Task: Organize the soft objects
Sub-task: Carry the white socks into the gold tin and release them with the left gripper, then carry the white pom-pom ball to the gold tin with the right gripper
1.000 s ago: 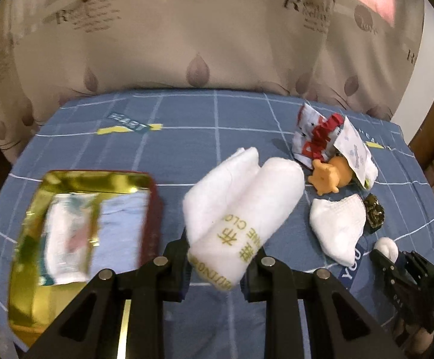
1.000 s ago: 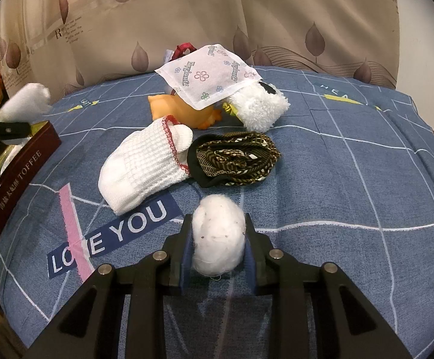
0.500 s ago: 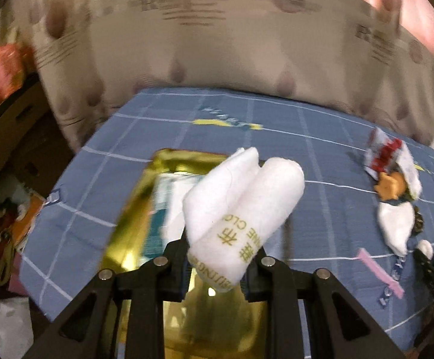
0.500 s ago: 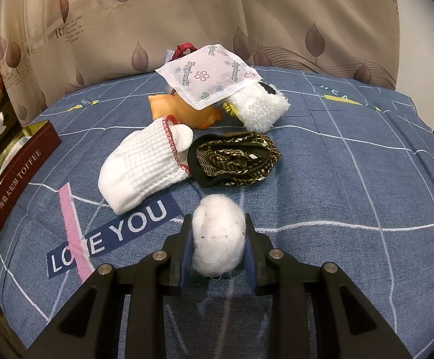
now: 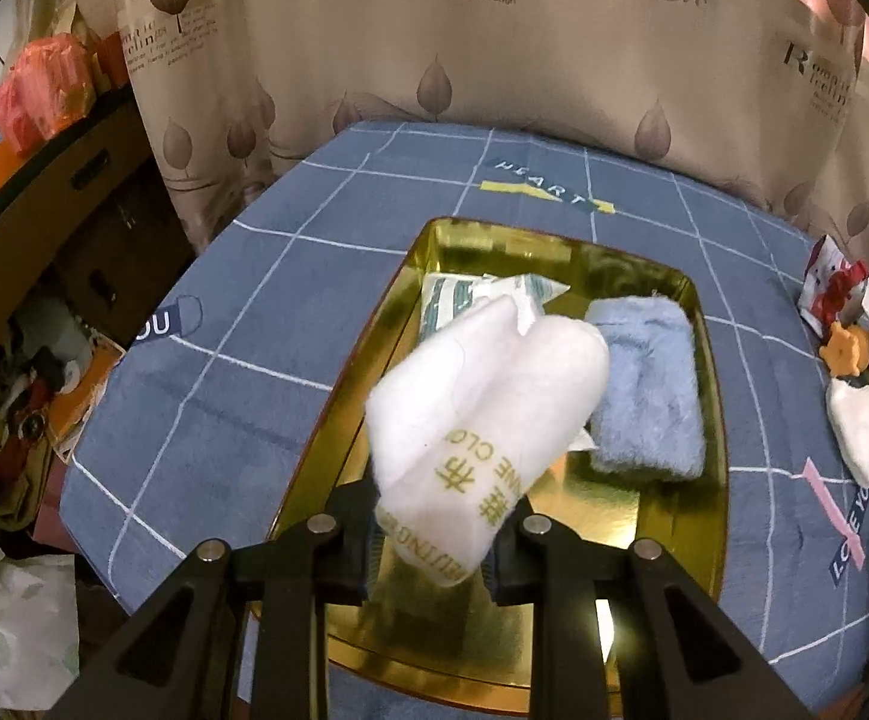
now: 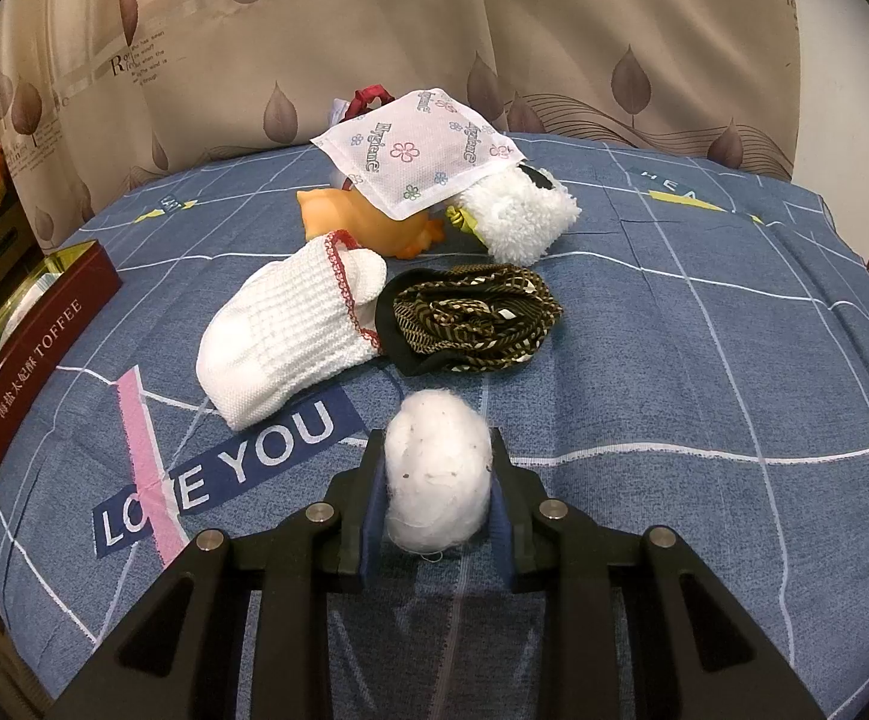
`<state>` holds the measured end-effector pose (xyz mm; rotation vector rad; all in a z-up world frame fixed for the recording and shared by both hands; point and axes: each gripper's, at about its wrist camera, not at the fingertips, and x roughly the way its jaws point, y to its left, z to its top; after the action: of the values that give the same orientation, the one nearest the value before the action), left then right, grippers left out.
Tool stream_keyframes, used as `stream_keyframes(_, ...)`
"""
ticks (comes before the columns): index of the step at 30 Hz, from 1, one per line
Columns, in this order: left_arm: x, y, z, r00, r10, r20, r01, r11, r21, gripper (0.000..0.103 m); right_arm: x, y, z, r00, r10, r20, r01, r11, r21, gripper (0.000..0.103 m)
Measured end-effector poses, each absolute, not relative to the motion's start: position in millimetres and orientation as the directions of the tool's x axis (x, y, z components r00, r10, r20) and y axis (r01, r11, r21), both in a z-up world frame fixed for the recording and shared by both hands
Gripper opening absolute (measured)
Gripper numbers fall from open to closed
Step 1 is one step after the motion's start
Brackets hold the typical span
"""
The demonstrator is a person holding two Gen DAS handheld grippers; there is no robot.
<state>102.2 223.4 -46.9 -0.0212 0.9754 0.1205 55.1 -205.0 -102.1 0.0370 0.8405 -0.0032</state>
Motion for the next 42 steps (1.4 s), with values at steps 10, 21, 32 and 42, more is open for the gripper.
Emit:
stream_keyframes(10, 105.0, 223.3, -58.4, 0.522, 0.117, -0.845, -0.122, 0.991, 0.061, 0.040, 54.9, -205.0, -102.0, 0.667, 0.011, -0.745, 0.017, 0.999, 0.030, 0.029)
stream_keyframes(21, 98.9, 233.5, -52.7, 0.533, 0.073, -0.843, -0.134, 0.991, 0.001, 0.058, 55.3, -204.8, -101.6, 0.666, 0.008, -0.746, 0.017, 1.000, 0.026, 0.029)
stream_keyframes(32, 71.8, 233.8, -38.0, 0.618, 0.102, -0.780, -0.155, 0.988, 0.007, 0.058, 55.0, -204.4, -101.4, 0.665, 0.003, -0.747, 0.017, 1.000, 0.019, 0.029)
stream_keyframes(42, 39.1, 235.1, -24.3, 0.678, 0.141, -0.721, -0.151, 0.987, 0.051, 0.058, 54.2, -204.5, -100.8, 0.669, 0.002, -0.743, 0.017, 1.000, 0.018, 0.028)
